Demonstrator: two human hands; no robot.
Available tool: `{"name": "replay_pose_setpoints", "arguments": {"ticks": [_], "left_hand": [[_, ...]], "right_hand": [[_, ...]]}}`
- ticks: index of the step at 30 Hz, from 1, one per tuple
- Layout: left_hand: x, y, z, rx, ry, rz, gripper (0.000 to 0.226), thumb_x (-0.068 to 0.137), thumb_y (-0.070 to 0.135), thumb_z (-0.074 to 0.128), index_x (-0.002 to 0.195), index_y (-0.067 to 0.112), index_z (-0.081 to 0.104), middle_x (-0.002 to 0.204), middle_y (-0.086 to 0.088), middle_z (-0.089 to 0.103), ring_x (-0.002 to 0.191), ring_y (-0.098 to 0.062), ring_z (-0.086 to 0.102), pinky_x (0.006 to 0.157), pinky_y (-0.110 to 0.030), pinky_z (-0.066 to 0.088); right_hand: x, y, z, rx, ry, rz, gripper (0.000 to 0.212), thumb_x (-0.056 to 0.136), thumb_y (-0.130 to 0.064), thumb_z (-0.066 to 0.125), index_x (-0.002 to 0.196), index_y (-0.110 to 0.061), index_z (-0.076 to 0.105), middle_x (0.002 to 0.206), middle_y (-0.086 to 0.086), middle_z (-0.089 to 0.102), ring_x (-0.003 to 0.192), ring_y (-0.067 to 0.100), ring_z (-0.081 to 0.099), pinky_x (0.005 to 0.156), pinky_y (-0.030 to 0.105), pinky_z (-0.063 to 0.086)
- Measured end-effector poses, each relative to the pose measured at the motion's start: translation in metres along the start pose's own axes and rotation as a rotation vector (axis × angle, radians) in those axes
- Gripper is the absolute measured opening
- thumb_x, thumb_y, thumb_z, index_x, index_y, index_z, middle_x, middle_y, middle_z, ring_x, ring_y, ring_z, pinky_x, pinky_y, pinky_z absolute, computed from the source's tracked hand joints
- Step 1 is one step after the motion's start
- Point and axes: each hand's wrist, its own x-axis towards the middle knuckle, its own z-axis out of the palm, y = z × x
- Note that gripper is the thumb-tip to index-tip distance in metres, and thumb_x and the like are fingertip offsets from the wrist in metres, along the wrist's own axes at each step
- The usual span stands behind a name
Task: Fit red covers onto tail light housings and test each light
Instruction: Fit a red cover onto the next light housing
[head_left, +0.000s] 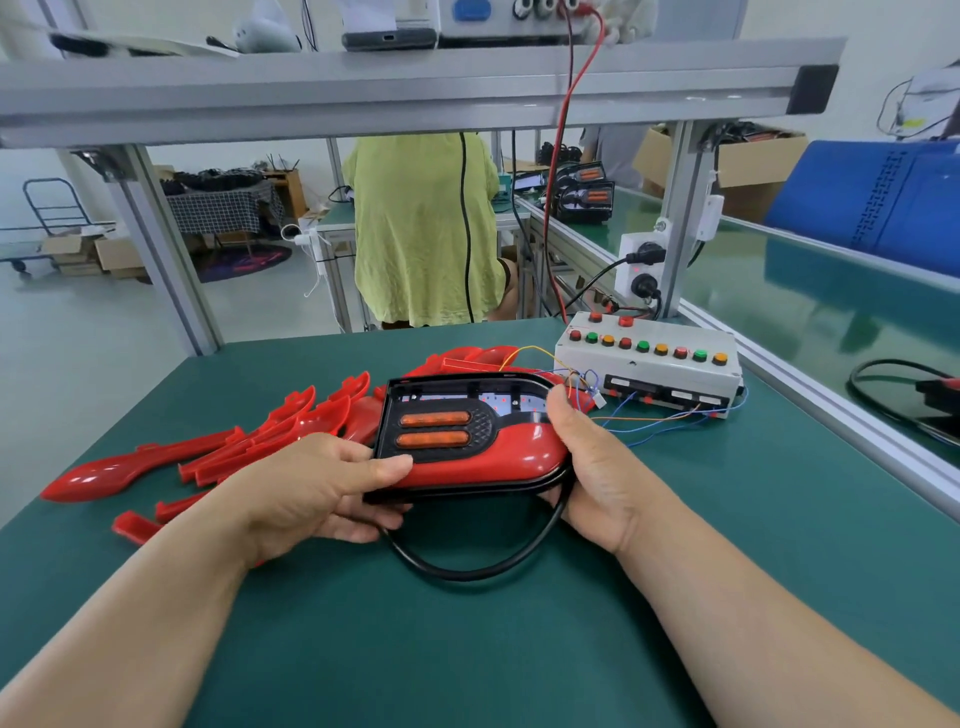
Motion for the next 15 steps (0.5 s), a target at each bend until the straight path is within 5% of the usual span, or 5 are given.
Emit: {"name": "replay_pose_setpoints", "arguments": {"ticks": [4, 7, 15], "left_hand": [[0.000, 0.002, 0.011, 0.612, 0.583, 0.430, 0.024, 0.068, 0.046, 0.085, 0.084, 0.035, 0.071, 0.087, 0.017, 0.068, 0.085, 0.001, 0.061, 0.078, -0.027, 0.046], [0.000, -0.001, 0.033, 0.579, 0.470, 0.739, 0.032, 0.070, 0.030, 0.086, 0.100, 0.027, 0.075, 0.100, 0.016, 0.064, 0.102, -0.004, 0.056, 0.094, -0.024, 0.041], [0.011, 0.009, 0.086, 0.627, 0.379, 0.924, 0.056, 0.085, 0.029, 0.074, 0.136, 0.013, 0.058, 0.124, 0.004, 0.053, 0.119, -0.014, 0.048, 0.107, -0.024, 0.034]], "right_hand": [[0.003, 0.000, 0.002, 0.013, 0.138, 0.048, 0.051, 0.100, -0.053, 0.041, 0.113, -0.013, 0.070, 0.101, 0.009, 0.077, 0.081, 0.017, 0.075, 0.064, 0.030, 0.062], [0.004, 0.001, 0.003, 0.014, 0.204, 0.023, 0.052, 0.099, -0.056, 0.041, 0.105, -0.014, 0.071, 0.096, 0.009, 0.078, 0.077, 0.017, 0.075, 0.065, 0.033, 0.063], [0.002, 0.005, 0.009, -0.060, 0.231, -0.036, 0.052, 0.099, -0.059, 0.041, 0.108, -0.018, 0.072, 0.097, 0.006, 0.078, 0.076, 0.016, 0.074, 0.055, 0.026, 0.057]]}}
